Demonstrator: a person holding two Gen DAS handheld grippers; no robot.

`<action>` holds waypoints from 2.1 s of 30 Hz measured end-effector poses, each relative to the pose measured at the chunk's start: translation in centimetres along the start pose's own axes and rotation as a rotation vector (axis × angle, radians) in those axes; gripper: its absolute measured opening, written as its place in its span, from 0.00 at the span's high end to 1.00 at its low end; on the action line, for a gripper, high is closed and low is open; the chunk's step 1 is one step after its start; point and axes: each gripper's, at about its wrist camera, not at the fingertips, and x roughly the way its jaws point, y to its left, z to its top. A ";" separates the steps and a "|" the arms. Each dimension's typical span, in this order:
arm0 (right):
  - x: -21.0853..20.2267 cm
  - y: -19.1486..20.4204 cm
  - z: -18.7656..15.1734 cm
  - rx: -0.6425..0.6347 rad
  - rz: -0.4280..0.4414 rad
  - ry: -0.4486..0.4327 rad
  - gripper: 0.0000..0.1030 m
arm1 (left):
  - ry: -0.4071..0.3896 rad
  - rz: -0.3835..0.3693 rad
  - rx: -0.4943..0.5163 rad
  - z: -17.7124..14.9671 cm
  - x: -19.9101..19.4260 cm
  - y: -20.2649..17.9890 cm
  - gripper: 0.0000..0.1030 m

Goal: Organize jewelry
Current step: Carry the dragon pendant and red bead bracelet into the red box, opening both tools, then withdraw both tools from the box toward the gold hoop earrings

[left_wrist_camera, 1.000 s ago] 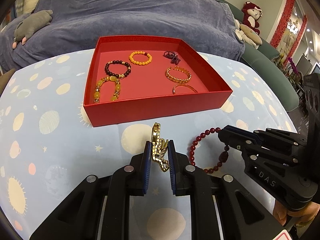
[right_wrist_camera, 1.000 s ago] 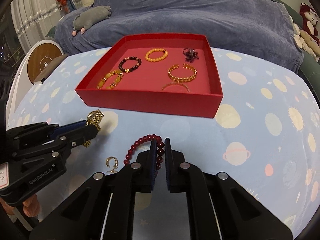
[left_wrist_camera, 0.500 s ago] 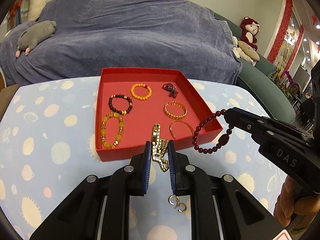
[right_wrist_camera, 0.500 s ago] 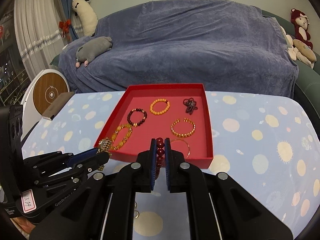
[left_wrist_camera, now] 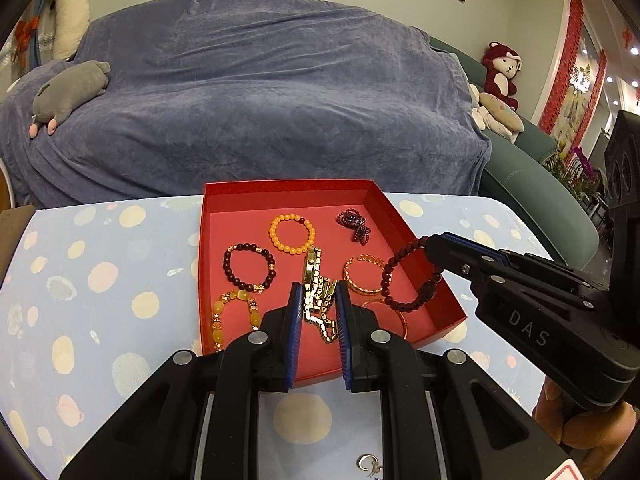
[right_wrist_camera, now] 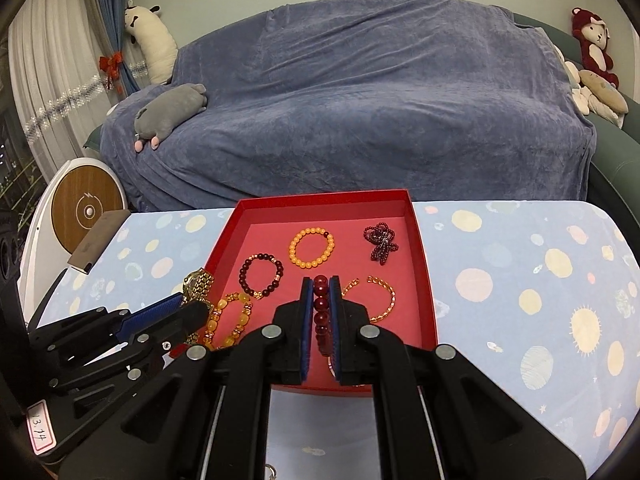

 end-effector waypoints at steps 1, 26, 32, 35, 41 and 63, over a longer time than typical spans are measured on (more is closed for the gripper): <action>0.5 -0.1 0.1 0.004 -0.006 0.007 0.93 | 0.002 0.003 0.000 0.1 0.3 0.1 0.86; 1.1 -1.3 -0.7 0.020 -0.077 0.023 0.65 | 0.003 0.110 -0.052 0.5 2.4 1.7 0.53; 0.4 -1.8 -1.4 0.008 -0.084 0.025 0.64 | 0.013 0.133 -0.036 0.0 2.6 1.1 0.53; 0.2 -1.9 -1.8 0.008 -0.083 0.027 0.63 | 0.020 0.143 -0.027 -0.2 2.8 0.9 0.53; 0.0 -1.7 -2.2 -0.003 -0.081 0.032 0.61 | 0.032 0.154 -0.018 -0.7 3.1 0.7 0.53; -2.6 -0.1 -4.6 -0.068 -0.046 0.040 0.56 | 0.028 0.181 0.009 -3.1 1.2 0.0 0.50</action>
